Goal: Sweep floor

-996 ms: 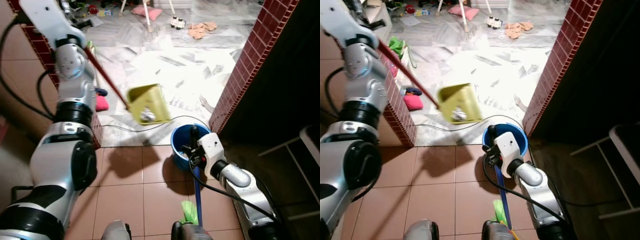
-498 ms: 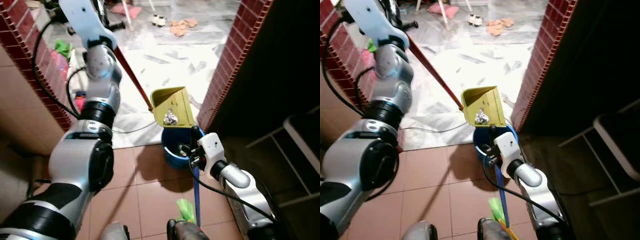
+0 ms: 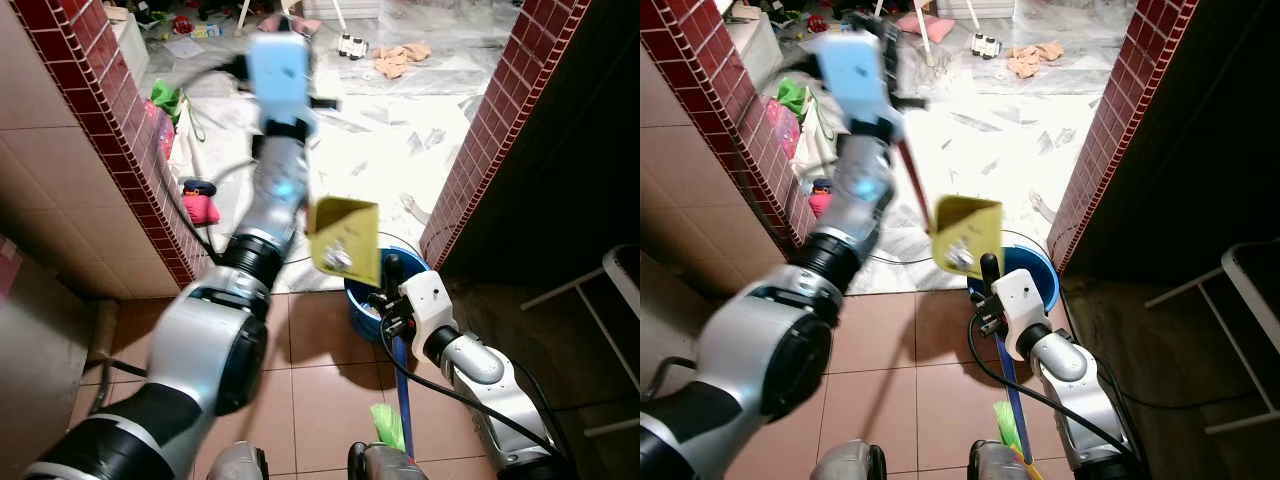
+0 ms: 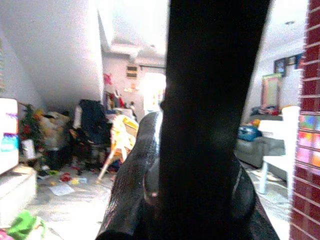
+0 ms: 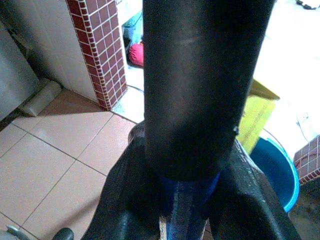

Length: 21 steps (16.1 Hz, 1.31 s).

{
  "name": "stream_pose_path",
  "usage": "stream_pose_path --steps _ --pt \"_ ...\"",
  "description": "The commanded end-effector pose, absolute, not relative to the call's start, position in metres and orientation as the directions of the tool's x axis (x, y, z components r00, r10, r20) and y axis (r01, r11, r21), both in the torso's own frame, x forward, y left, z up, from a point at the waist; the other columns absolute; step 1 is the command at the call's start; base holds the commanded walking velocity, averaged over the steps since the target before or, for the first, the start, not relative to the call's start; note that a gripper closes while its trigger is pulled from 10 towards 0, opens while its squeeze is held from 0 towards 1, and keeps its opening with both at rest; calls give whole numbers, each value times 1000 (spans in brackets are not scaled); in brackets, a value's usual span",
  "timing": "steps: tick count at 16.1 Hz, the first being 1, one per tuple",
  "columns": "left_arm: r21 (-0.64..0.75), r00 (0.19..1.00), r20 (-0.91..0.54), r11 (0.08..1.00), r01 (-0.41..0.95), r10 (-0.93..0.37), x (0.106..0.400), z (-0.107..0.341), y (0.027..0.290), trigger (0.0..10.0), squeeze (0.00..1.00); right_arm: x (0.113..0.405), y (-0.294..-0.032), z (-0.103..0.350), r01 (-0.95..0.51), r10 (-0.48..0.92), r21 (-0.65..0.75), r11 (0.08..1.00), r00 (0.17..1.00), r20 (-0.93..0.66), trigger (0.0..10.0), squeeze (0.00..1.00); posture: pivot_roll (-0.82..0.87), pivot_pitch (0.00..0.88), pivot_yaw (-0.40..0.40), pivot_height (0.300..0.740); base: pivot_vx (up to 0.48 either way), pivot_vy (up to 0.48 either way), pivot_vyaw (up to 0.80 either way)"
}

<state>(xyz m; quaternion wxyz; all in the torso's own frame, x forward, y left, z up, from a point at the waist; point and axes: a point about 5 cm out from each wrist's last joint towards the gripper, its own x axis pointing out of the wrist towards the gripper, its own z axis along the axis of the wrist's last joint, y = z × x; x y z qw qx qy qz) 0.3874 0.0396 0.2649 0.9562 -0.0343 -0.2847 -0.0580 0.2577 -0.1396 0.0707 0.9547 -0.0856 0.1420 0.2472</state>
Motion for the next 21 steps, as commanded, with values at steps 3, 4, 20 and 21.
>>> stream_pose_path --steps 3,4,20,21 --pt "2 777 612 982 187 -149 378 271 26 10000 0 255 -139 67 -492 445 -69 868 831 -333 10000 0 -180 82 63 740 0 0 0" --pt "24 769 613 977 212 -181 375 267 19 10000 0 255 -139 67 -494 446 -71 867 831 -332 10000 0 -180 82 63 740 0 0 0" --pt "762 -13 377 302 573 -926 271 226 -77 10000 0 265 -139 71 -520 463 -123 845 827 -318 10000 0 -158 75 22 740 0 0 0" --pt "744 37 427 375 553 -903 278 236 -73 10000 0 266 -139 71 -520 463 -124 845 828 -318 10000 0 -158 71 21 740 0 0 0"
